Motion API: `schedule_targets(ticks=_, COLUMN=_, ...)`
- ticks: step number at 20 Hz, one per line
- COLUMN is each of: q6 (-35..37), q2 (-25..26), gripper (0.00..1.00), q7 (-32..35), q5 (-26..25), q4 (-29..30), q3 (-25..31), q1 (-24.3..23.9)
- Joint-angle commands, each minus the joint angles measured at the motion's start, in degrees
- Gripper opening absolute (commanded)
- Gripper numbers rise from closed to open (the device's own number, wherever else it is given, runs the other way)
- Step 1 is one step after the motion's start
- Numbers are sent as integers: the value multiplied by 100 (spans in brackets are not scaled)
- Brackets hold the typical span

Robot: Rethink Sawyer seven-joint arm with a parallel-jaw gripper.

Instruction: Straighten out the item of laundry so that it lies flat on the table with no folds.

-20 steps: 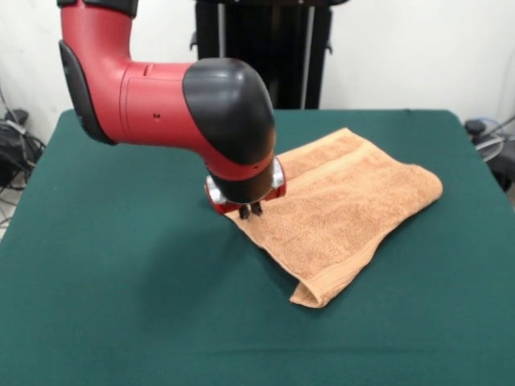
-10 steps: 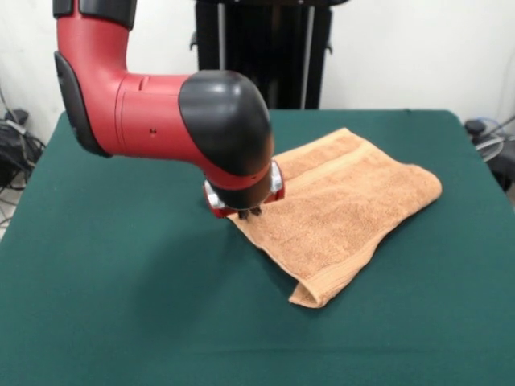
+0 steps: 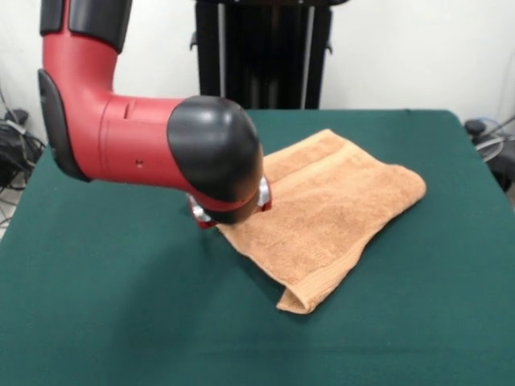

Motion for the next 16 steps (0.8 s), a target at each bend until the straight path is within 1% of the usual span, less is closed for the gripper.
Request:
schedule_targets(ticks=1, q6=-231, q2=26, gripper=0, q7=-608, q5=-722, q4=-760, q3=-93, q1=-10)
schedule_targets(ticks=4, q6=-433, q2=-212, gripper=0, q7=62, q5=-587, q4=-110, q3=-209, q1=91)
schedule_targets(ticks=8, q6=-427, q2=-539, gripper=0, q7=1058, q5=-336, q4=569, q3=-361, q1=492)
schedule_targets(ticks=12, q6=-203, q2=-609, gripper=0, q7=1507, q5=-168, q4=563, q3=-488, q1=842)
schedule_targets(ticks=13, q6=-213, q2=-596, gripper=100, q7=1504, q5=-103, q4=541, q3=-538, q1=899)
schedule_targets(ticks=16, q6=-279, q2=-583, gripper=100, q7=1478, q5=-51, q4=584, q3=-538, q1=884)
